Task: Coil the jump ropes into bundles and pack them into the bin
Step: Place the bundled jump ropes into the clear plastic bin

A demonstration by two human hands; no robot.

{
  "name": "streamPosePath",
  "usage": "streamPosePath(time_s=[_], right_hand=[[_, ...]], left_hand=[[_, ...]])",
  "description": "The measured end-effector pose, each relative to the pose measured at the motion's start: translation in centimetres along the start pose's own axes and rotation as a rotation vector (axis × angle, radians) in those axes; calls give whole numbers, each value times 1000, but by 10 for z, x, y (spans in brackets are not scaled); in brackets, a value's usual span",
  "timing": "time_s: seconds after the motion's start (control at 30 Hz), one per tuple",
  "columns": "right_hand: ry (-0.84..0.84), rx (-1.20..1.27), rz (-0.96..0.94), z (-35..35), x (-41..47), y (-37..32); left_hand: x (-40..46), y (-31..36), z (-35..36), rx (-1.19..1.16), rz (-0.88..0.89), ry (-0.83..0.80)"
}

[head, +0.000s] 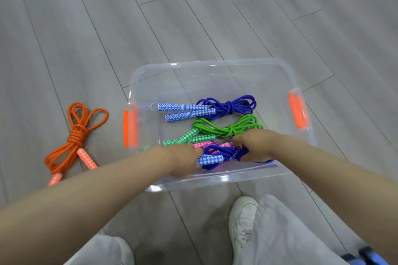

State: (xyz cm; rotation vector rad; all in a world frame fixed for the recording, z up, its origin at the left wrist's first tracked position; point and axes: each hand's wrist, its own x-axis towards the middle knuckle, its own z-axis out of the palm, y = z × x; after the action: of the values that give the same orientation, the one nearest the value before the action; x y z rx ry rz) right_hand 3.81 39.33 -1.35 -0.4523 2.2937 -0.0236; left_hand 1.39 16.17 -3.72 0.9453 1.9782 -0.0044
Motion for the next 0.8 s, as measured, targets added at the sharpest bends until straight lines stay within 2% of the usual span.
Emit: streamPosePath(time_s=[0.2,0.37,0.53,0.8], right_hand=[[-119,64,39,4,13,6],[-91,95,66,13,17,1],[-50,114,128,28,28,-4],[-64,18,110,27,40,-18]], left_hand=[[13,-7,2,-65,-31,-21],[14,-4,4,-99,-57,62],[12,-4,6,-25,-150,155],[14,0,12,82,-162,212]])
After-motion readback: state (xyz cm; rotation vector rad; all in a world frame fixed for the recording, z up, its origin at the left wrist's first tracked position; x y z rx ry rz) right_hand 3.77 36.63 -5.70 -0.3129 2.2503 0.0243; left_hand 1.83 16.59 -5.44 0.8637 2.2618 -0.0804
